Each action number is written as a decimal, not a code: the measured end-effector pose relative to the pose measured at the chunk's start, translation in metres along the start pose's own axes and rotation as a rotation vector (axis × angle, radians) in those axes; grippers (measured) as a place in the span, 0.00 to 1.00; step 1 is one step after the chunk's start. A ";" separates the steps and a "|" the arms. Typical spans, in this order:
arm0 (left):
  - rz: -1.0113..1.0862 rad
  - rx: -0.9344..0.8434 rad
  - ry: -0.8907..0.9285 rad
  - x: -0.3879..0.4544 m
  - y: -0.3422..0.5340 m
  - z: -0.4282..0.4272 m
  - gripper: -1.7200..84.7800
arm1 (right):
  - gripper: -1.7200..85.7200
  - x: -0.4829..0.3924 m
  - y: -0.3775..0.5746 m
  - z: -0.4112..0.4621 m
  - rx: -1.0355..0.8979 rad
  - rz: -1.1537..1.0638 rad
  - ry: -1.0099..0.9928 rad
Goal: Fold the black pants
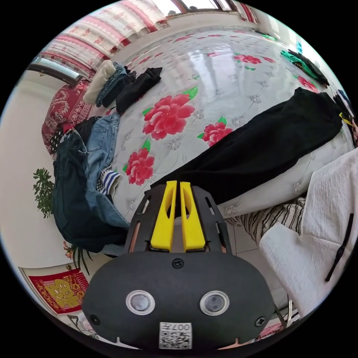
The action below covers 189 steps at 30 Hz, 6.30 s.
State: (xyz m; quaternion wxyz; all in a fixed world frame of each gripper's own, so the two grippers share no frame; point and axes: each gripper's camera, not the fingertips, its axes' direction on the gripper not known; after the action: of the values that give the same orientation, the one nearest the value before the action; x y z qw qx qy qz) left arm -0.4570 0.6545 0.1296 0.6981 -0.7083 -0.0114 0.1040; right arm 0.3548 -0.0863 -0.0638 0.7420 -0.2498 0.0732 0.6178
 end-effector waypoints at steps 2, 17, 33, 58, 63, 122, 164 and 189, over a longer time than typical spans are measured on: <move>-0.019 0.008 0.004 -0.007 0.003 -0.004 0.02 | 0.06 0.017 -0.001 -0.006 0.013 -0.003 -0.019; -0.799 0.094 0.383 -0.162 0.119 -0.052 0.08 | 0.02 -0.015 0.022 -0.032 0.140 -0.123 0.120; -0.775 0.318 0.551 -0.260 0.053 -0.127 0.02 | 0.06 -0.233 0.022 0.053 -0.064 -0.851 -0.011; -0.704 0.182 0.455 -0.271 0.064 -0.114 0.01 | 0.02 -0.307 -0.072 0.171 -0.332 -0.799 0.233; -0.752 0.018 0.515 -0.260 0.066 -0.065 0.02 | 0.02 -0.277 -0.091 0.179 -0.269 -0.639 0.189; -0.490 -0.059 0.411 -0.320 -0.089 -0.029 0.08 | 0.06 -0.192 0.113 0.173 -0.423 -1.114 0.081; -0.518 0.664 1.103 -0.347 0.008 -0.118 0.06 | 0.02 -0.195 0.109 0.052 -0.139 -1.011 0.035; 0.083 0.099 0.917 -0.011 -0.073 -0.038 0.06 | 0.06 0.042 0.025 -0.026 0.049 -0.194 -0.013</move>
State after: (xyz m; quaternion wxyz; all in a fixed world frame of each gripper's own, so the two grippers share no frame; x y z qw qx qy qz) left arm -0.4520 0.6168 0.2037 0.6592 -0.6470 0.3319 -0.1917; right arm 0.3458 -0.0590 -0.1106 0.8046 -0.2337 0.0591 0.5426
